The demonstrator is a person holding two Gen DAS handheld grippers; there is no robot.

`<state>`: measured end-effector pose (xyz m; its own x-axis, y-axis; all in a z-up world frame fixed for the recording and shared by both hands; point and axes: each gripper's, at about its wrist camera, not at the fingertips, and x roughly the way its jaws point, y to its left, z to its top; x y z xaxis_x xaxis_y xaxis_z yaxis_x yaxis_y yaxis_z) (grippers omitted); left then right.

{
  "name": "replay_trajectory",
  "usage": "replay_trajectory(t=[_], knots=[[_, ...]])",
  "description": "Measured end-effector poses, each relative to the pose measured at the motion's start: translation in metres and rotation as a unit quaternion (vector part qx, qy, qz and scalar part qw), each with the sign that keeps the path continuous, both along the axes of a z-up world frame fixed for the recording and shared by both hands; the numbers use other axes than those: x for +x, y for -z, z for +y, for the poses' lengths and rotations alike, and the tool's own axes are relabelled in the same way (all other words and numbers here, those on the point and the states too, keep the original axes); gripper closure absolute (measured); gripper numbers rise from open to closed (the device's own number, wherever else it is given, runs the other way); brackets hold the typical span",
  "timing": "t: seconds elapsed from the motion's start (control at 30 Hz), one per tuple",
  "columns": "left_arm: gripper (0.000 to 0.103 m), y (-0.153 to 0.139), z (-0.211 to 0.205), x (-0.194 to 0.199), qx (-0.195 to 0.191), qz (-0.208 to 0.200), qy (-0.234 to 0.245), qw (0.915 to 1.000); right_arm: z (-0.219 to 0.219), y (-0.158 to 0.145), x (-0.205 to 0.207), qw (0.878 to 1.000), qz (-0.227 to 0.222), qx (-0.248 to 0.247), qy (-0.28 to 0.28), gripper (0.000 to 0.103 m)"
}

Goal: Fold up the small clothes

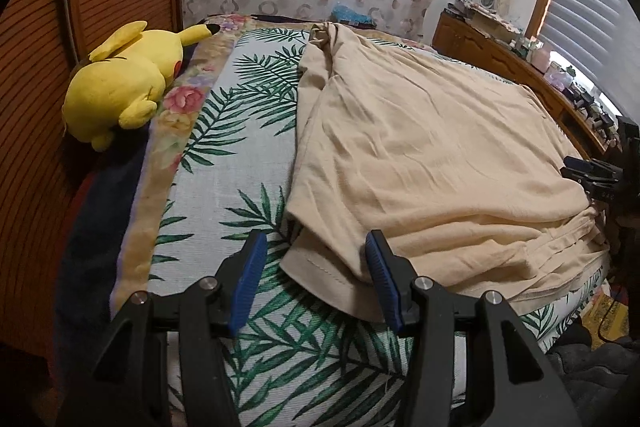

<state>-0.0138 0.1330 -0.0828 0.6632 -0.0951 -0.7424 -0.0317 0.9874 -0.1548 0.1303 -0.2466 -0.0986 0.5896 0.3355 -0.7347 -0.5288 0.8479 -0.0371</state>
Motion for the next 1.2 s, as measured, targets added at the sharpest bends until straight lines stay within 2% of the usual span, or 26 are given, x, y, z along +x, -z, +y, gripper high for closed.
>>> replay_trajectory(t=[0.07,0.13,0.2,0.27,0.43,0.53,0.77,0.9,1.2], knots=[[0.053,0.0,-0.002,0.0,-0.003,0.0,0.005,1.0,0.0,0.0,0.0,1.0,0.0,0.0,0.0,0.043],[0.058,0.0,-0.005,0.001,-0.003,-0.001,0.009,1.0,0.0,0.0,0.0,1.0,0.0,0.0,0.0,0.043],[0.067,0.0,-0.006,0.002,-0.002,-0.002,0.011,0.9999,0.0,0.0,0.0,1.0,-0.001,0.0,0.001,0.043],[0.08,0.0,-0.007,0.003,-0.003,-0.003,0.017,0.9999,0.0,0.0,0.0,1.0,-0.001,0.0,0.001,0.043],[0.096,-0.001,-0.016,0.003,0.016,-0.007,0.043,0.9989,0.0,0.0,0.0,1.0,-0.001,0.001,0.001,0.043],[0.098,-0.01,-0.021,0.0,0.005,-0.029,0.049,0.9983,0.0,0.0,0.0,1.0,-0.001,0.0,0.001,0.043],[0.098,-0.05,-0.042,0.002,-0.011,-0.097,0.072,0.9926,-0.001,0.0,0.0,1.0,-0.001,0.001,0.001,0.043],[0.099,-0.072,-0.061,0.01,-0.019,-0.129,0.098,0.9866,-0.001,0.0,0.0,1.0,-0.001,0.001,0.001,0.043],[0.099,-0.103,-0.115,0.041,-0.035,-0.162,0.172,0.9711,-0.005,-0.007,-0.002,1.0,-0.013,0.001,0.013,0.043]])
